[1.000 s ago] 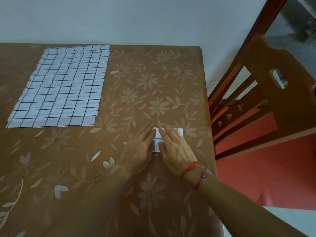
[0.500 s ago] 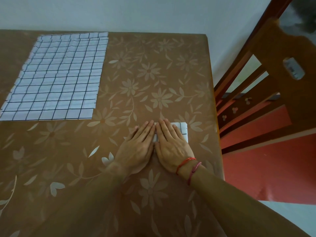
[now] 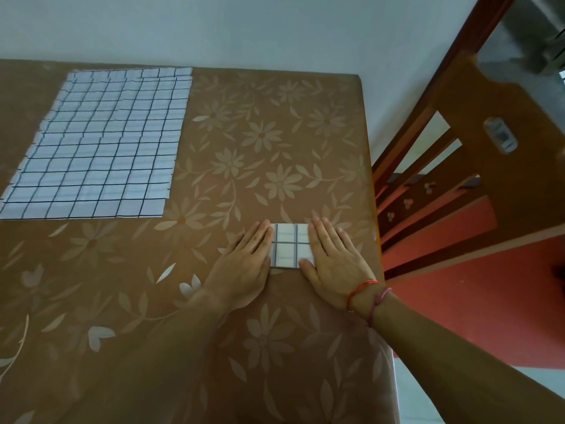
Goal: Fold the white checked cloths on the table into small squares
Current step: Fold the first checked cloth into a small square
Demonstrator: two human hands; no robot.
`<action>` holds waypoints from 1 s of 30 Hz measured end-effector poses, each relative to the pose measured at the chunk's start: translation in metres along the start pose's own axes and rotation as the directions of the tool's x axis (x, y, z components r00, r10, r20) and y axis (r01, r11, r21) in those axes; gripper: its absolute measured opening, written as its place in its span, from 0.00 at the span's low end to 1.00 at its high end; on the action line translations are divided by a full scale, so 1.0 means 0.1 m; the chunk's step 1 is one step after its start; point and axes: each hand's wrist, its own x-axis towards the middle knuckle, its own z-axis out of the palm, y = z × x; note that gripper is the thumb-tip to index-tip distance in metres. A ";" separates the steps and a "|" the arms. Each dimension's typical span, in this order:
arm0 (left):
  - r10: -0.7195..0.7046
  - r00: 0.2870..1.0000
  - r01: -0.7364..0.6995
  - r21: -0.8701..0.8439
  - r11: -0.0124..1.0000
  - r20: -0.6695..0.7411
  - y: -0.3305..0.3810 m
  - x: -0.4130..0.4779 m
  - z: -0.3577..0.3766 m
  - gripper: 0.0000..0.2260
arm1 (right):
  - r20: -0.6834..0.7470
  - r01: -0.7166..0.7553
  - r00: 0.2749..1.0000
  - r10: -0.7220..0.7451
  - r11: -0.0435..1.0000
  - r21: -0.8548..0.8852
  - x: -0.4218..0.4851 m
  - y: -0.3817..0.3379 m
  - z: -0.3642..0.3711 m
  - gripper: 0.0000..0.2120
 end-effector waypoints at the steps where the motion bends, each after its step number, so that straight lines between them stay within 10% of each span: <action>1: -0.034 0.999 0.037 -0.109 0.993 0.030 0.02 0.02 -0.04 0.24 | 0.018 0.001 1.000 -0.001 1.000 0.010 0.00 0.00 -0.02 0.33; 6: -0.431 0.902 0.314 -0.712 0.628 0.018 0.21 0.07 -0.34 0.16 | 0.084 -0.080 0.995 0.048 0.901 0.425 0.05 0.01 -0.33 0.30; 9: -0.647 0.751 0.362 -0.903 0.233 0.134 0.28 0.09 -0.48 0.11 | -0.015 -0.178 0.961 0.274 0.664 0.727 0.05 0.02 -0.53 0.10; 11: -0.641 0.699 0.305 -0.943 -0.136 0.318 0.27 0.08 -0.50 0.09 | 0.022 -0.238 0.892 0.452 0.426 0.873 0.03 0.06 -0.60 0.12; 13: -0.623 0.677 0.255 -0.919 -0.300 0.391 0.24 0.06 -0.47 0.11 | 0.110 -0.257 0.826 0.553 0.196 0.946 -0.01 0.06 -0.62 0.16; 21: -0.573 0.697 0.262 -0.897 -0.357 0.432 0.35 0.05 -0.44 0.08 | 0.321 -0.323 0.789 0.524 -0.090 0.942 -0.17 -0.12 -0.46 0.20; 30: -0.543 0.706 0.252 -0.878 -0.408 0.455 0.38 -0.04 -0.44 0.09 | 0.380 -0.364 0.763 0.524 -0.138 0.921 -0.10 -0.12 -0.56 0.29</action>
